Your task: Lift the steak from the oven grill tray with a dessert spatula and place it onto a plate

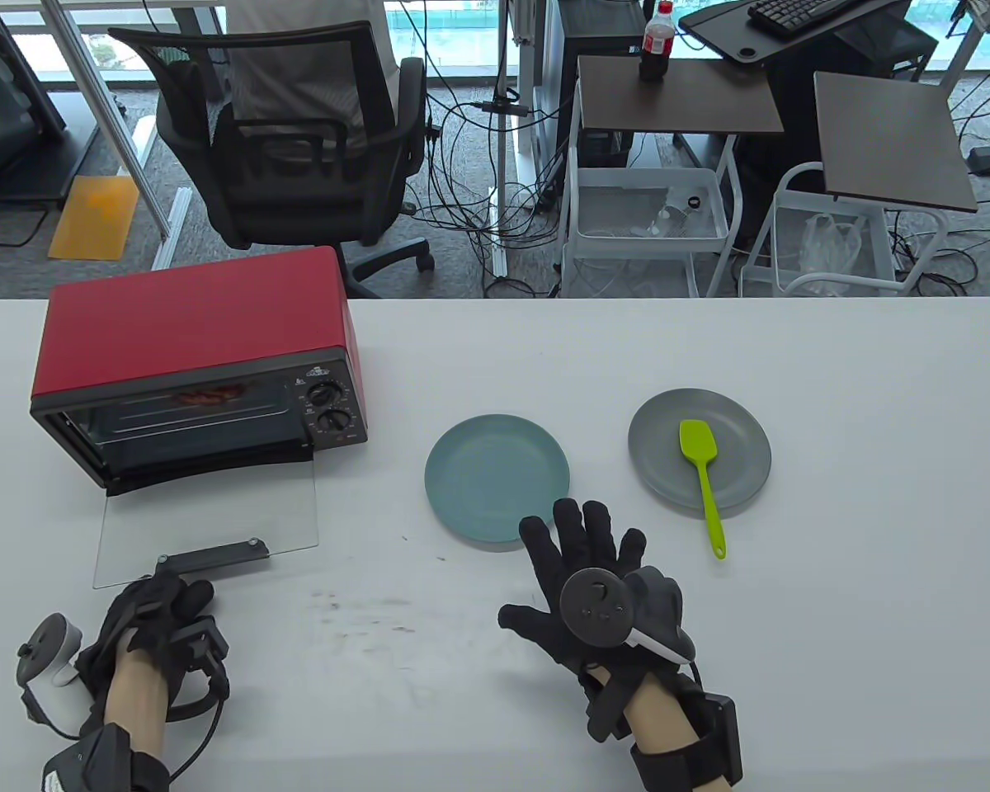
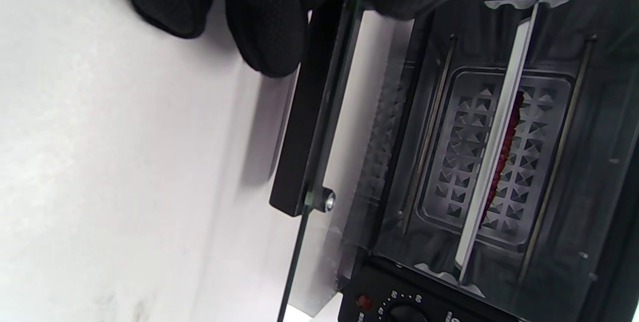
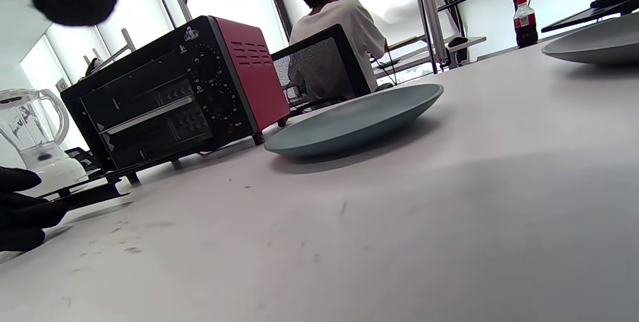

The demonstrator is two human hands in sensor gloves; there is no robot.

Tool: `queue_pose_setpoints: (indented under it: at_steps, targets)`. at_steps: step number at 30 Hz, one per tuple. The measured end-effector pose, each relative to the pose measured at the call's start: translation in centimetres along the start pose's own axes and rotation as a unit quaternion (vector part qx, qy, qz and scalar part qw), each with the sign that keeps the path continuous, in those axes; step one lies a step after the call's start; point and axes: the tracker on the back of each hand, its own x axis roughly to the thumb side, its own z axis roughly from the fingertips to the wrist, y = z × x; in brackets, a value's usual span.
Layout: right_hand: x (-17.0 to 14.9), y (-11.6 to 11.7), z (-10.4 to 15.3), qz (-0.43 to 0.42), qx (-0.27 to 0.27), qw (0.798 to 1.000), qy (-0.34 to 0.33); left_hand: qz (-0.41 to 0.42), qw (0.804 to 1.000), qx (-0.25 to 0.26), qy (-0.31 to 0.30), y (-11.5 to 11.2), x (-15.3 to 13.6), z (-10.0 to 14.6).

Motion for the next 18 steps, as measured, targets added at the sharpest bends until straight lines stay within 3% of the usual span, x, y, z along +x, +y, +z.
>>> queue_pose_setpoints:
  at_steps: [18]
  targets:
    - [-0.26,-0.39,0.15,-0.003,-0.006,1.000,0.006,-0.007,1.000,-0.013,0.011,0.10,-0.01,0.54]
